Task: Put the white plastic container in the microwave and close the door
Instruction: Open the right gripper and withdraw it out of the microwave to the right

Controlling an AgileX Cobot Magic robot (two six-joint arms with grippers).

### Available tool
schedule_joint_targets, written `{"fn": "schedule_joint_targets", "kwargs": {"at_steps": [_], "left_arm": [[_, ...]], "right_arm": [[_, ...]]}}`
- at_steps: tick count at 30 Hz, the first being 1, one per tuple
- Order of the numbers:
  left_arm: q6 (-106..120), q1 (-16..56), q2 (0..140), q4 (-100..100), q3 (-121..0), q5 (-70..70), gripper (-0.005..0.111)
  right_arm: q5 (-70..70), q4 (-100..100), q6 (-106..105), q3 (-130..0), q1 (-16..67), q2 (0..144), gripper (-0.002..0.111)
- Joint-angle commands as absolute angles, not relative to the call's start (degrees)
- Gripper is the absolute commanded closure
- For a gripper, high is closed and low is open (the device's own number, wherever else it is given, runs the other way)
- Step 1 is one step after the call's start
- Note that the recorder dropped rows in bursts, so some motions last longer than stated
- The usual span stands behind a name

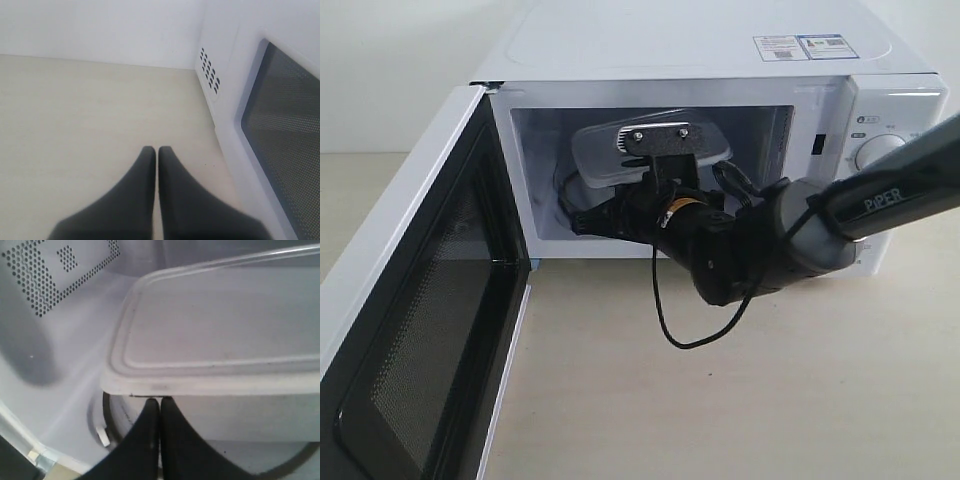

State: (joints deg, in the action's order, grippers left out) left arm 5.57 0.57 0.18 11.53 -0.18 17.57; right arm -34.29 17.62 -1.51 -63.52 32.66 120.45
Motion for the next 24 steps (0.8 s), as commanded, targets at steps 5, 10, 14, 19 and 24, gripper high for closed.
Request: {"fn": "schedule_joint_targets", "kwargs": {"at_steps": [5, 10, 14, 19, 24], "left_arm": [[5.57, 0.68, 0.0, 11.5, 0.0, 17.44, 0.102], [5.57, 0.68, 0.0, 11.5, 0.0, 17.44, 0.102], [5.57, 0.68, 0.0, 11.5, 0.0, 17.44, 0.102], [5.57, 0.68, 0.0, 11.5, 0.0, 17.44, 0.102], [5.57, 0.68, 0.0, 11.5, 0.0, 17.44, 0.102]], "right_arm": [[-17.6, 13.25, -4.21, -63.32, 32.86, 114.5, 0.108], [-16.03, 7.72, -6.11, -55.58, 36.7, 105.52, 0.108], [-17.21, 7.59, -8.99, -46.19, 41.62, 95.88, 0.108], [-19.7, 7.59, -11.12, -35.55, 45.76, 84.72, 0.108], [-20.64, 9.97, -12.58, -28.02, 45.69, 74.08, 0.108]]}}
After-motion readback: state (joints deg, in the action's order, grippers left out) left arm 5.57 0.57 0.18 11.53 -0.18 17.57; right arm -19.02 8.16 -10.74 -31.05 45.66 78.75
